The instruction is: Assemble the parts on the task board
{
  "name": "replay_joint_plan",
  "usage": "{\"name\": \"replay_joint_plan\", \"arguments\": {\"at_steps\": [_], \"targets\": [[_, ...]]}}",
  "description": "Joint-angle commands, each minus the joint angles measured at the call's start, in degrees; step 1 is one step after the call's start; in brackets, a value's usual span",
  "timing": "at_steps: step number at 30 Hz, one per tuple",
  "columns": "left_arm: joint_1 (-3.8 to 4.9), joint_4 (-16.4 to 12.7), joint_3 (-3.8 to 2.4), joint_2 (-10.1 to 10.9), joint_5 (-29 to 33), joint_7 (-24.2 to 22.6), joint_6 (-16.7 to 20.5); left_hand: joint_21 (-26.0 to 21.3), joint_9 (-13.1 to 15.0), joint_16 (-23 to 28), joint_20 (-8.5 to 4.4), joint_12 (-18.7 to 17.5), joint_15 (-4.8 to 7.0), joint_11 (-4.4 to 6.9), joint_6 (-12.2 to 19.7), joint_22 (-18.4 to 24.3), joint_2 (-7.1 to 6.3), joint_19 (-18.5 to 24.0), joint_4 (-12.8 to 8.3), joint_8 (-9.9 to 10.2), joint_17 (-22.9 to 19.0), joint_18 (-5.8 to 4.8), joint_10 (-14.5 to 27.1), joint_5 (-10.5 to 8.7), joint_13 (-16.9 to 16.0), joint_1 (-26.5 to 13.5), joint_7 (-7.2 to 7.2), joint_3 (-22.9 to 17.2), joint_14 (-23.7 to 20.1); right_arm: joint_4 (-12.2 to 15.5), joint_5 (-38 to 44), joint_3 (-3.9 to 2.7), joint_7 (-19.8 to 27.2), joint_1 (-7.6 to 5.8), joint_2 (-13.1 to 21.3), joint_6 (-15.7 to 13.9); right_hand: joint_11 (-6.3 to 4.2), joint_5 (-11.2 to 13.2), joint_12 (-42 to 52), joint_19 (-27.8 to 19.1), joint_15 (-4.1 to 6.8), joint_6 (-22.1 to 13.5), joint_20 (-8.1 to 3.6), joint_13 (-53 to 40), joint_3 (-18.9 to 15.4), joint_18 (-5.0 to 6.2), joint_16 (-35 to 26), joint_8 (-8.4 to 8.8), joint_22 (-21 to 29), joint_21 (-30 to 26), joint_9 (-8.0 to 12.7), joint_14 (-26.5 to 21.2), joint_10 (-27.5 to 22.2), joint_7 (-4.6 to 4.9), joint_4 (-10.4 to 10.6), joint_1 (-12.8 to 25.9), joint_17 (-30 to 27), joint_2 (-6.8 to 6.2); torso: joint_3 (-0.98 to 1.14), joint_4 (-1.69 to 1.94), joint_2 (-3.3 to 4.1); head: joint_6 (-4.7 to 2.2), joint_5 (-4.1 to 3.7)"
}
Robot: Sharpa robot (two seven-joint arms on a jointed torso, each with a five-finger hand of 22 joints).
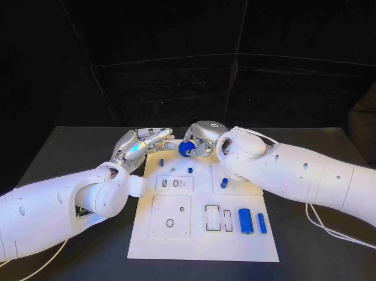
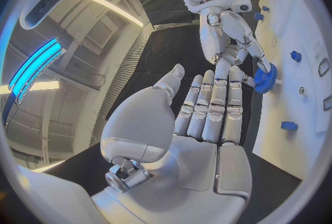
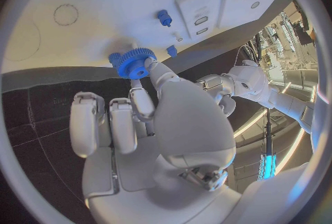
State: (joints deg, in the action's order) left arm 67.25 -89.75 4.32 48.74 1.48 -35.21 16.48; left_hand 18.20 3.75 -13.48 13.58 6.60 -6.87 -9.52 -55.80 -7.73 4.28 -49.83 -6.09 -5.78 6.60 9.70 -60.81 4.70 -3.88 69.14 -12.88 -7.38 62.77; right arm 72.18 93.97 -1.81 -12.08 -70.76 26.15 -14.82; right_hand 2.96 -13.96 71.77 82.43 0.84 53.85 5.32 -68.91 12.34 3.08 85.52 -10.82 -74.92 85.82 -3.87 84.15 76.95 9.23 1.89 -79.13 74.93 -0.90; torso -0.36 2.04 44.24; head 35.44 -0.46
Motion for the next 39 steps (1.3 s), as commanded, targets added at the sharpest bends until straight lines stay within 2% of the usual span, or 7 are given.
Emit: {"name": "replay_joint_plan", "arguments": {"at_steps": [1,8,19,24,31,33,39], "targets": [[0.09,-0.21,-0.03,-0.02,-0.11,-0.42,-0.71,-0.08,-0.03,0.35,-0.02,-0.39,-0.09,-0.08,-0.23,0.06,0.4,-0.45,-0.23,0.33,0.05,0.85,-0.48,-0.34,0.04,-0.38,-0.06,-0.25,0.42,-0.73,0.98,-0.03,0.0,-0.06,-0.49,1.33,0.11,0.3,-0.55,0.5,0.16,2.35,0.1,0.18,0.46,-0.85,-0.08,-0.01,-5.28,0.3,-0.03,3.66,-0.49,-1.1,0.03,0.56,4.21,-0.09,0.04,-0.03,-0.02,0.19,0.13],[0.09,-0.25,-0.03,-0.05,-0.11,-0.42,-0.63,-0.09,-0.03,0.38,-0.02,-0.41,-0.09,-0.09,-0.21,0.07,0.37,-0.45,-0.23,0.35,0.05,0.85,-0.48,-0.35,0.05,-0.42,-0.08,-0.23,0.42,-1.83,1.03,-0.02,0.1,0.08,-1.31,2.17,0.26,0.65,-1.04,0.43,0.05,2.03,0.19,0.59,0.92,-0.84,-0.13,0.33,-5.22,0.27,0.03,3.63,-0.84,-0.92,-0.02,0.94,4.11,-0.6,0.04,-0.17,-0.06,0.25,0.35],[0.09,-0.22,-0.03,-0.08,-0.11,-0.4,-0.64,-0.09,-0.03,0.38,-0.02,-0.41,-0.09,-0.09,-0.21,0.07,0.37,-0.45,-0.23,0.35,0.05,0.85,-0.48,-0.35,0.05,-0.42,-0.08,-0.23,0.42,-2.75,1.04,-0.01,0.35,0.36,-1.97,3.69,0.87,0.29,-2.58,0.11,-0.47,0.3,0.63,1.98,1.06,-0.76,-0.23,1.77,-4.88,0.09,0.14,3.59,-1.92,-0.24,0.27,2.69,4.01,-2.43,0.05,-0.19,-0.05,0.49,0.38],[0.1,-0.27,-0.03,-0.08,-0.11,-0.34,-0.62,-0.09,-0.03,0.38,-0.02,-0.41,-0.09,-0.09,-0.21,0.07,0.37,-0.45,-0.23,0.35,0.05,0.85,-0.48,-0.35,0.05,-0.42,-0.08,-0.23,0.42,-3.18,1.04,0.0,0.15,0.44,-2.18,3.58,1.45,0.36,-2.99,-0.07,-0.95,-3.02,1.06,2.31,0.78,-0.71,-0.27,3.72,-4.68,-0.02,0.23,3.57,-2.2,0.39,0.31,3.3,4.0,-3.16,0.04,-0.19,-0.04,0.62,0.39],[0.1,-0.29,-0.03,-0.06,-0.11,-0.31,-0.57,-0.09,-0.03,0.38,-0.02,-0.41,-0.09,-0.09,-0.21,0.07,0.37,-0.45,-0.23,0.35,0.05,0.85,-0.48,-0.35,0.05,-0.42,-0.08,-0.23,0.42,-3.48,1.04,0.02,0.02,0.48,-2.27,4.09,1.72,0.47,-3.46,-0.2,-1.23,-5.23,1.39,2.72,0.11,-0.67,-0.3,5.07,-4.56,-0.1,0.19,3.55,-2.66,0.62,0.46,3.89,3.97,-3.75,0.06,-0.17,-0.02,0.73,0.41],[0.1,-0.29,-0.03,-0.05,-0.11,-0.3,-0.58,-0.09,-0.03,0.38,-0.02,-0.41,-0.09,-0.09,-0.21,0.07,0.37,-0.45,-0.23,0.35,0.05,0.85,-0.48,-0.35,0.05,-0.42,-0.08,-0.23,0.42,-3.5,1.04,0.02,0.05,0.49,-2.28,4.58,1.88,0.43,-3.83,-0.36,-1.37,-6.37,1.54,3.07,-0.72,-0.62,-0.35,5.77,-4.36,-0.2,0.17,3.52,-3.07,0.76,0.76,4.58,3.9,-4.36,0.06,-0.18,-0.04,0.8,0.38],[0.1,-0.27,-0.03,-0.05,-0.11,-0.28,-0.56,-0.09,-0.03,0.38,-0.02,-0.41,-0.09,-0.09,-0.21,0.07,0.37,-0.45,-0.23,0.35,0.05,0.85,-0.48,-0.35,0.05,-0.42,-0.08,-0.23,0.42,-3.31,1.04,0.03,0.12,0.52,-2.11,5.56,2.04,0.38,-3.84,-0.38,-1.51,-6.83,1.67,3.07,-1.61,-0.62,-0.34,6.05,-4.35,-0.23,0.05,3.53,-3.17,0.93,1.16,5.21,3.96,-4.78,0.08,-0.2,-0.06,0.87,0.32]]}}
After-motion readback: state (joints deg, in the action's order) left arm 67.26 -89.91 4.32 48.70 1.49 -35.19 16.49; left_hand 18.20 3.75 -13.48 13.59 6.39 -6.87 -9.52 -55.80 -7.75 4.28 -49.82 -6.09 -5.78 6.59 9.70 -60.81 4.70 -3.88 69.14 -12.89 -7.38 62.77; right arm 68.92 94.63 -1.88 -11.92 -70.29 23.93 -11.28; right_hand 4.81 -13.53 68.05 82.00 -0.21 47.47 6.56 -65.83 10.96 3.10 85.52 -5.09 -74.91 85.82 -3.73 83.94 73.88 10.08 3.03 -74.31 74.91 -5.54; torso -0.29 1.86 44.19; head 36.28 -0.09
